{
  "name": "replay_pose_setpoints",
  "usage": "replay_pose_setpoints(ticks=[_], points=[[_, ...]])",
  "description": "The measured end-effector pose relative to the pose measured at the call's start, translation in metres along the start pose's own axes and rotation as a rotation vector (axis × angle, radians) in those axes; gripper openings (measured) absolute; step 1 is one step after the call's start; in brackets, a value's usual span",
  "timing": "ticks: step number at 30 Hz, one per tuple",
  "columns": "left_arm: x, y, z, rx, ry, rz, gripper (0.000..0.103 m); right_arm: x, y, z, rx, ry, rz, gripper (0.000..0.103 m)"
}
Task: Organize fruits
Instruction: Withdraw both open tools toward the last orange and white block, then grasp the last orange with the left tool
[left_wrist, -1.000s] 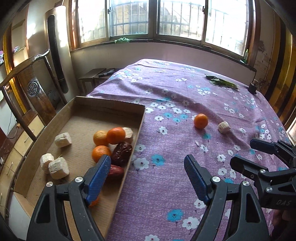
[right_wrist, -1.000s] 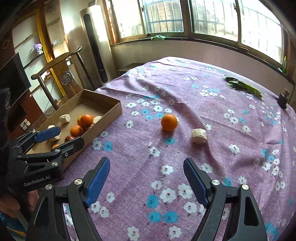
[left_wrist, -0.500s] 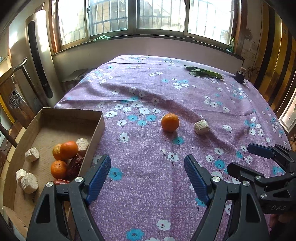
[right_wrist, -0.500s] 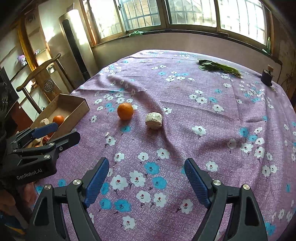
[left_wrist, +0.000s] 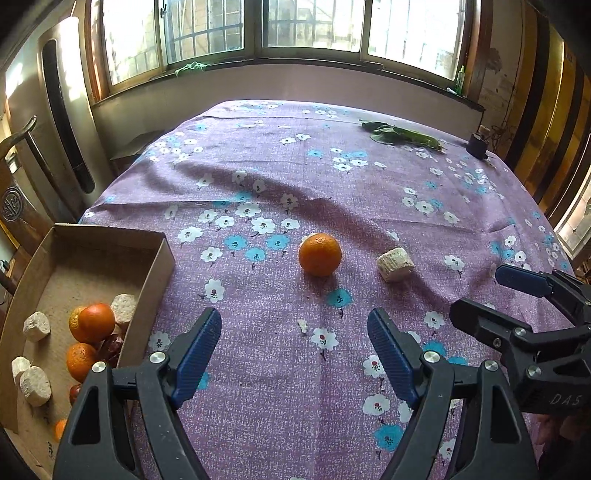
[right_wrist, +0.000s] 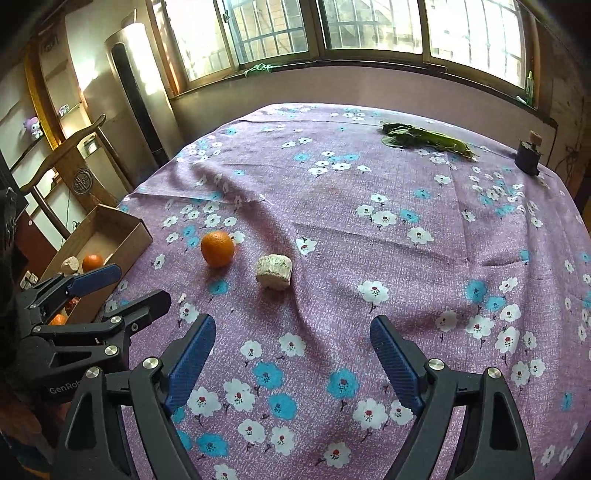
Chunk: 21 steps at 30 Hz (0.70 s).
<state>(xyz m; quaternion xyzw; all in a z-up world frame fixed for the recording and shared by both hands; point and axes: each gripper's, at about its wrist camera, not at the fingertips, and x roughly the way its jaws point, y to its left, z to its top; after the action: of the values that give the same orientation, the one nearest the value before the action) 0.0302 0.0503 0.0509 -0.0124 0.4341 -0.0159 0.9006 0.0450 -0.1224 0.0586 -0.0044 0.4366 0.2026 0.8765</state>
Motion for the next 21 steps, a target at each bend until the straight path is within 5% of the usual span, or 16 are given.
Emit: replay_pose_setpoints(ticks=[21], points=[[0.058,-0.002,0.031,-0.045,0.044,0.01,0.081,0.024,-0.01,0.002,-0.042,0.056,-0.012,0.096]])
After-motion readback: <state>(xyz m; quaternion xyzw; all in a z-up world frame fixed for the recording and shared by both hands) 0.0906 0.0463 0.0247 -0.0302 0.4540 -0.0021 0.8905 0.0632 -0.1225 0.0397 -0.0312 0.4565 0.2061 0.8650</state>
